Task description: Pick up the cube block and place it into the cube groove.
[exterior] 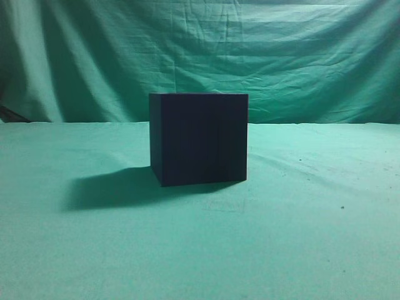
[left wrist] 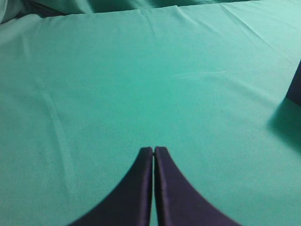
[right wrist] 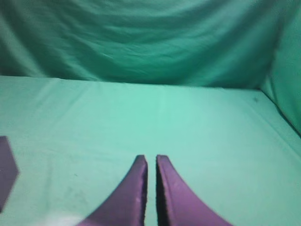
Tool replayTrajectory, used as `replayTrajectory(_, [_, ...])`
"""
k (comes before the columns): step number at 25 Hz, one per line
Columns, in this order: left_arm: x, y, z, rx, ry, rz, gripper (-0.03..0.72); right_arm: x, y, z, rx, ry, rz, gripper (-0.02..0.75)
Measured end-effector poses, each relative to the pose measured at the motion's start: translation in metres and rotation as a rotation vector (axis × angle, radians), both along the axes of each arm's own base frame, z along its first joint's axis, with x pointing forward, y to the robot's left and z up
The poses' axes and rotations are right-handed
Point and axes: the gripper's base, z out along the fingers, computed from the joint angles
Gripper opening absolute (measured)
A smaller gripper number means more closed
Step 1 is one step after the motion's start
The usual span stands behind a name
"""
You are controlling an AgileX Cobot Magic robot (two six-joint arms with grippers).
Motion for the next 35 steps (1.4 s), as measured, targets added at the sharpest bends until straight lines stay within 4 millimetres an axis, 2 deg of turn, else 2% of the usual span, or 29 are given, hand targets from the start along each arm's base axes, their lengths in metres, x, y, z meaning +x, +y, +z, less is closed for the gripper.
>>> replayTrajectory(7, [0.000,0.000,0.000,0.000,0.000,0.000,0.000,0.001,-0.005,-0.056,0.018,0.099,-0.111,0.000])
replayTrajectory(13, [0.000,0.000,0.000,0.000,0.000,0.000,0.000,-0.001,-0.005,-0.063,0.016,0.158,-0.109,0.000])
replayTrajectory(35, [0.000,0.000,0.000,0.000,0.000,0.000,0.000,-0.001,-0.005,-0.063,0.024,0.160,-0.113,0.000])
